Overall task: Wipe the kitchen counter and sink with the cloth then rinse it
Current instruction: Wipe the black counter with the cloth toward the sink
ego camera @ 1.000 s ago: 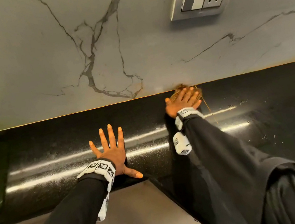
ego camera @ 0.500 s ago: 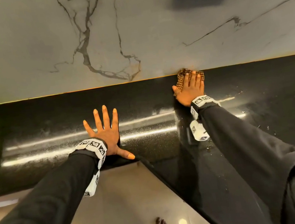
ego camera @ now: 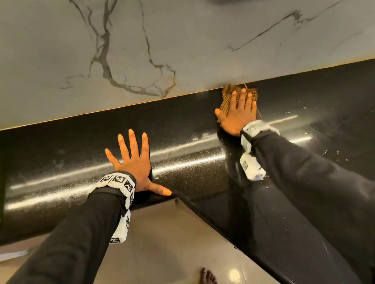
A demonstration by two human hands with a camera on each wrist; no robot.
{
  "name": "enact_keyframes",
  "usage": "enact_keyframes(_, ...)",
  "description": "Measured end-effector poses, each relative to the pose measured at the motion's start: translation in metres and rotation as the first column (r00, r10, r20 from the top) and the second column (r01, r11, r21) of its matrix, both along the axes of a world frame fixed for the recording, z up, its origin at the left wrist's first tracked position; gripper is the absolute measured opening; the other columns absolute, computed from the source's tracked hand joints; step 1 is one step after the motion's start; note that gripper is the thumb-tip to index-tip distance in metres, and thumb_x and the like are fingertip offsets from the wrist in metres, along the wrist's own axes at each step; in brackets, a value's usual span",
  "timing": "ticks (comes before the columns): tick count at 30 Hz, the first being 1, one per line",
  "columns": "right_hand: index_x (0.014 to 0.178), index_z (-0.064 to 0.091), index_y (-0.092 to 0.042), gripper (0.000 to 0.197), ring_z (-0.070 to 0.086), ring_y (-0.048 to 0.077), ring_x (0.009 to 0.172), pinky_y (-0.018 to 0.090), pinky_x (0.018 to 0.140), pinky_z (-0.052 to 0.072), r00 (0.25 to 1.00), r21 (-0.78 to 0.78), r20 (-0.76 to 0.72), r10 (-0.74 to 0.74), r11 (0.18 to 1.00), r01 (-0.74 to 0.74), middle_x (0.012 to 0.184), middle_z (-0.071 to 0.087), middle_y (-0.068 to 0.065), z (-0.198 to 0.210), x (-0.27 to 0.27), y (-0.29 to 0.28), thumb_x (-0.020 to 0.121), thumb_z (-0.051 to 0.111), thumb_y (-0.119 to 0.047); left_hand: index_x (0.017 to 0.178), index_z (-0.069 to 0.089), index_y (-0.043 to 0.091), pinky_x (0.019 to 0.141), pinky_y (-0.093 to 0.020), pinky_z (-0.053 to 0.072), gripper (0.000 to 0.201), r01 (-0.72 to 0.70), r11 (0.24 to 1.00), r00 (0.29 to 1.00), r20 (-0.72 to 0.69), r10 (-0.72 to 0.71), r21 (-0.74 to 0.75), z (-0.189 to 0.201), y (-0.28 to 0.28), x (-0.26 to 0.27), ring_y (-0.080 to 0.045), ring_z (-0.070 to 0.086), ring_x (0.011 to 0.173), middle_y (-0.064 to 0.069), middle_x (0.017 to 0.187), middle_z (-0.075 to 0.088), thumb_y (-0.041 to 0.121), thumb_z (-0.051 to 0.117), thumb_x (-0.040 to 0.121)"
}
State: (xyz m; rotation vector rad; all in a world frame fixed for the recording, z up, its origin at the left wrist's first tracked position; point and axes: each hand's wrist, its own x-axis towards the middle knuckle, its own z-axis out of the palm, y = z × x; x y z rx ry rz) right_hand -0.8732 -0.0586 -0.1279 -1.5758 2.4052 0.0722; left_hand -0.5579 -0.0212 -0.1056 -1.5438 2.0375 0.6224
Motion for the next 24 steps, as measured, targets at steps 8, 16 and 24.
enact_keyframes(8, 0.161, -0.002, -0.011, 0.087, -0.009, 0.035, 0.155, 0.049, 0.126, -0.004, 0.999, 0.018, -0.036, 0.038, 0.999, -0.037, 0.168, -0.011, 0.017, 0.003, -0.018, 0.008, 0.100, 0.025, -0.067, 0.146, -0.047, 0.015, 0.111, -0.083, -0.005, 0.185, -0.001, 1.000, 1.000, 0.014, 0.001, 0.005, -0.005, -0.002, -0.001, -0.053, -0.040, 0.142, -0.023, 0.152, -0.051, 0.107, 0.052, 0.019)
enact_keyframes(16, 0.160, -0.003, -0.005, 0.088, -0.010, 0.043, 0.153, 0.053, 0.123, -0.010, 0.987, 0.033, -0.008, 0.160, 0.987, -0.159, 0.165, -0.011, 0.026, -0.003, 0.067, 0.103, 0.099, 0.015, -0.066, 0.145, -0.048, 0.016, 0.111, -0.083, -0.004, 0.186, -0.002, 1.000, 1.000, 0.011, 0.001, 0.018, 0.001, 0.000, -0.002, -0.052, -0.040, 0.142, -0.022, 0.151, -0.053, 0.107, 0.049, 0.016)
enact_keyframes(24, 0.160, -0.007, -0.011, 0.087, -0.009, 0.038, 0.154, 0.054, 0.126, 0.002, 0.998, 0.044, -0.047, 0.046, 0.998, -0.044, 0.167, -0.013, 0.019, 0.008, -0.036, 0.074, 0.099, 0.013, -0.069, 0.144, -0.049, 0.020, 0.111, -0.081, -0.008, 0.181, 0.030, 1.000, 0.999, -0.018, -0.030, -0.001, 0.002, 0.003, 0.005, -0.050, -0.043, 0.141, -0.018, 0.151, -0.054, 0.107, 0.048, 0.020)
